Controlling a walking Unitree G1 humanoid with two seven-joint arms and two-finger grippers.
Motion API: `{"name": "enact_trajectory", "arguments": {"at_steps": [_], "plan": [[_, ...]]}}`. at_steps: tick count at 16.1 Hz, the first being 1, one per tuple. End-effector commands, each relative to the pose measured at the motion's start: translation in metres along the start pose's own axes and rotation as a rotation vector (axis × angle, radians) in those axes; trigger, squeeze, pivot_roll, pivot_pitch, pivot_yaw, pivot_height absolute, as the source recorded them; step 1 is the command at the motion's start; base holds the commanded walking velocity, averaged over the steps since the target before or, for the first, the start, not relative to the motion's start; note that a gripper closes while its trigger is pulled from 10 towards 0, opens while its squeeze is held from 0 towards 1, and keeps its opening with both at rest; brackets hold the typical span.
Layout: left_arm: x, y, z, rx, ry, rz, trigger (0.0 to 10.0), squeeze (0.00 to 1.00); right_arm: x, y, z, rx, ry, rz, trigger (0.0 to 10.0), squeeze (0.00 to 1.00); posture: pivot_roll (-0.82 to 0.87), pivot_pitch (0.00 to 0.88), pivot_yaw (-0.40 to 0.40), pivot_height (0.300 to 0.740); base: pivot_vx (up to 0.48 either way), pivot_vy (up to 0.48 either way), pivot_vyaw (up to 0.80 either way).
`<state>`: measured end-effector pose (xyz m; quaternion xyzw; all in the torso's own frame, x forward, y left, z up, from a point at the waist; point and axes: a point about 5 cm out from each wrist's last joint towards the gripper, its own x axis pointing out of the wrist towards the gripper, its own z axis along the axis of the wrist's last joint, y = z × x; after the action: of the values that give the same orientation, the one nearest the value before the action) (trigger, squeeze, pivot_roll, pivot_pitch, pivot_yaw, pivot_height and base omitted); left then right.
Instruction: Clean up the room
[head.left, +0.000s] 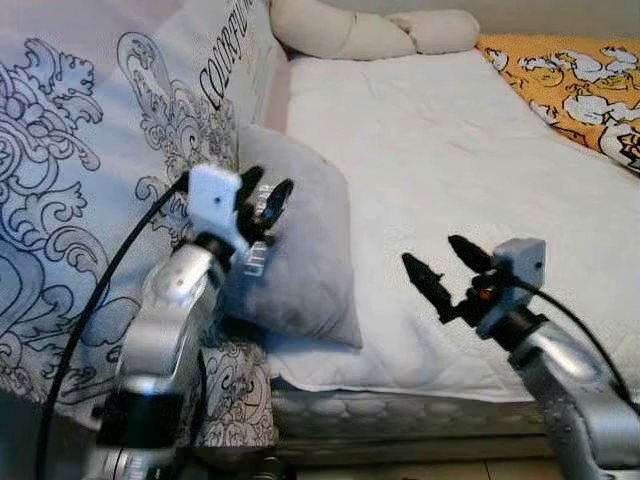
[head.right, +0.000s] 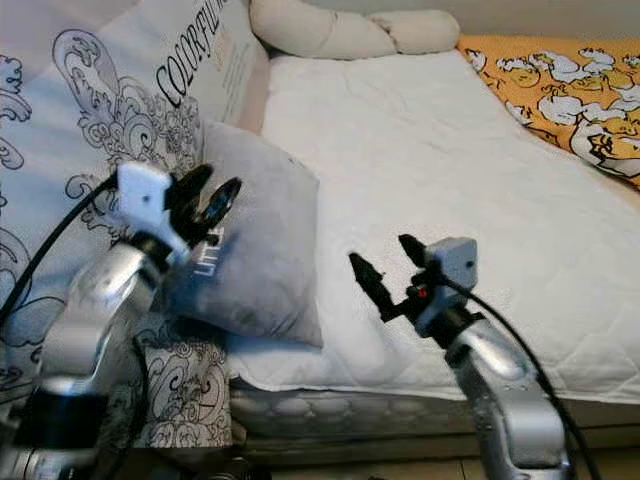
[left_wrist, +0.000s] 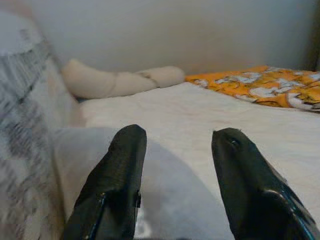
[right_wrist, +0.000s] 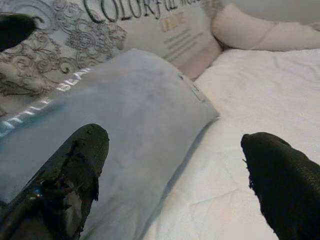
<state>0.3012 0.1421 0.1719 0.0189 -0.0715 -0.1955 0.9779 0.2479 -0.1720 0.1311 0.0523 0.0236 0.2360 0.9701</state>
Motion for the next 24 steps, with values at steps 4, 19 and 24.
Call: {"name": "enact_trajectory", "arguments": {"at_steps": [4,19,24], "plan": [[-0.019,0.005,-0.018,-0.027,0.073,0.176,10.0,1.0,0.002,-0.01,0.003,0.024,-0.094,-0.311,10.0,1.0,0.02,0.0,0.029,0.74,0.0,-0.235,0.0],[-0.024,-0.002,-0.034,-0.012,0.153,0.244,10.0,1.0,0.008,-0.035,0.005,-0.163,-0.079,-0.616,10.0,1.0,0.02,0.0,0.001,0.74,0.0,-0.48,0.58],[-0.026,-0.001,-0.041,-0.018,0.179,0.26,10.0,1.0,0.0,-0.045,-0.011,-0.183,0.064,-0.708,10.0,1.0,0.02,0.0,-0.002,0.74,0.0,-0.48,0.09]]}}
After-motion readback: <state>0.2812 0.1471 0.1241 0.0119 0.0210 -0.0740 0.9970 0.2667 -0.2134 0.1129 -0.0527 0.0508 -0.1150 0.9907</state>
